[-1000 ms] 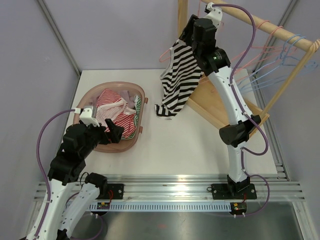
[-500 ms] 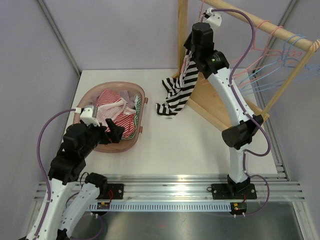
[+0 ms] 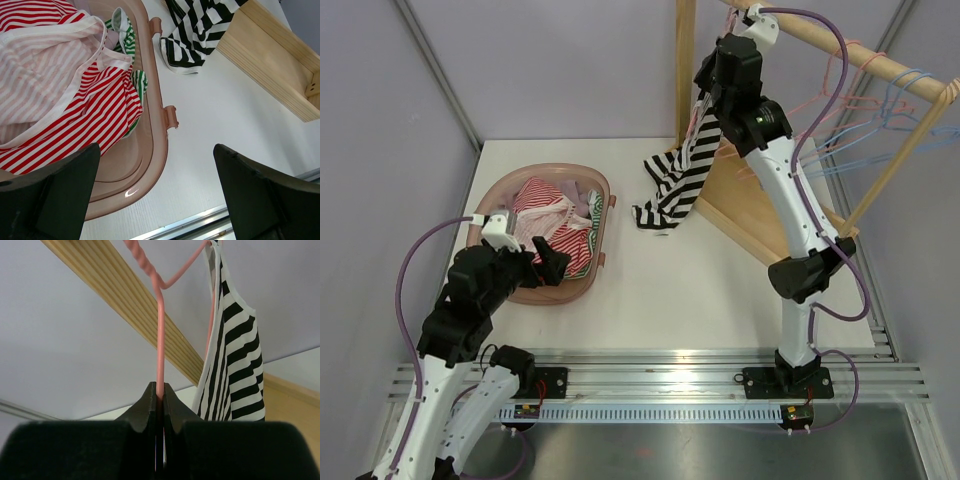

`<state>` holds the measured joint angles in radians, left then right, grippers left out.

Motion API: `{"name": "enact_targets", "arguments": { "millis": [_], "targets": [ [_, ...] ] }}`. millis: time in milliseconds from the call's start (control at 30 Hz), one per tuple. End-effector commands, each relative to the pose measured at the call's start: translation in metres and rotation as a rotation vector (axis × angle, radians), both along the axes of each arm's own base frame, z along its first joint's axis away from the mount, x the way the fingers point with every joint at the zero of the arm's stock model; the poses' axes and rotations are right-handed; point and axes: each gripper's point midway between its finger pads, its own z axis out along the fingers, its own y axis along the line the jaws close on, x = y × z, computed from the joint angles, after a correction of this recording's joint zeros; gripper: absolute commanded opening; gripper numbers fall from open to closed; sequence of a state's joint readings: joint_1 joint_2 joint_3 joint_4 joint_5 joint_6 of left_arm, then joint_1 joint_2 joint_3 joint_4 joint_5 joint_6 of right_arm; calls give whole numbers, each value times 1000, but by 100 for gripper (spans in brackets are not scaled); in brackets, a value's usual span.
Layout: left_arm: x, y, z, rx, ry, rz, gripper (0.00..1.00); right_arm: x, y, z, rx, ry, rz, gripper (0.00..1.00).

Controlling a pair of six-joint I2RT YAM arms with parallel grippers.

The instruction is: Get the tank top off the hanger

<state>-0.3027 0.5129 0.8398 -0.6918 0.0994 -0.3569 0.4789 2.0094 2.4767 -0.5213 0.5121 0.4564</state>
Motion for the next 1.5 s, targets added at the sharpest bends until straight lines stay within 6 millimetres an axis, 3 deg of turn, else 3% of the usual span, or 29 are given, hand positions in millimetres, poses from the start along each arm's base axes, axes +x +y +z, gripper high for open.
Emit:
{"name": "enact_targets", "arguments": {
  "millis": [0,167,200,300,433,600,700,800,833,900,967,1000,1033,1067,1167,1200,1300,1367,1400,1467],
  "targets": [
    [5,-7,4,-3,-33,-38,99,-45,-17,88,89,-186,17,0],
    [6,-5,4,-1,-27,-21,99,-64,-9,91,93,-183,111,0],
    [7,-3,3,2,-23,-13,99,-64,0,79,79,-156,156,0],
    [8,0,4,9,-30,4,99,-84,4,78,69,-135,216,0],
    [9,3,9,21,-52,18,99,-124,13,63,46,-84,360,0],
    [15,0,3,31,-12,11,99,-172,9,57,24,-50,469,0],
    [18,-1,13,27,-28,9,99,-219,15,55,6,-43,634,0],
    [17,-6,37,39,-63,-10,99,-250,19,44,-7,3,746,0],
    [20,-5,57,46,-92,1,99,-268,19,41,-3,11,799,0],
    [18,-16,73,55,-105,-37,99,-291,14,29,-3,33,841,0],
    [24,-22,103,63,-145,-24,99,-306,12,22,-3,30,872,0],
    [19,-36,113,61,-162,-71,99,-321,10,17,2,26,906,0],
    [28,-42,116,82,-153,-63,99,-330,9,17,6,12,930,0],
    [24,-46,143,56,-200,-75,99,-337,9,14,10,12,948,0],
    [25,-71,169,33,-249,-132,99,-369,6,13,27,-16,1035,0],
    [17,-83,187,8,-290,-177,99,-383,4,13,32,-29,1071,0],
    [6,-115,211,-8,-379,-280,99,-405,0,12,53,-45,1117,0],
    [3,-130,220,22,-435,-312,99,-412,-3,10,68,-41,1116,0],
    [-4,-149,217,42,-442,-363,99,-418,-5,9,81,-40,1120,0],
    [1,-154,220,97,-484,-310,99,-422,-6,7,100,-27,1126,0]
  ]
}}
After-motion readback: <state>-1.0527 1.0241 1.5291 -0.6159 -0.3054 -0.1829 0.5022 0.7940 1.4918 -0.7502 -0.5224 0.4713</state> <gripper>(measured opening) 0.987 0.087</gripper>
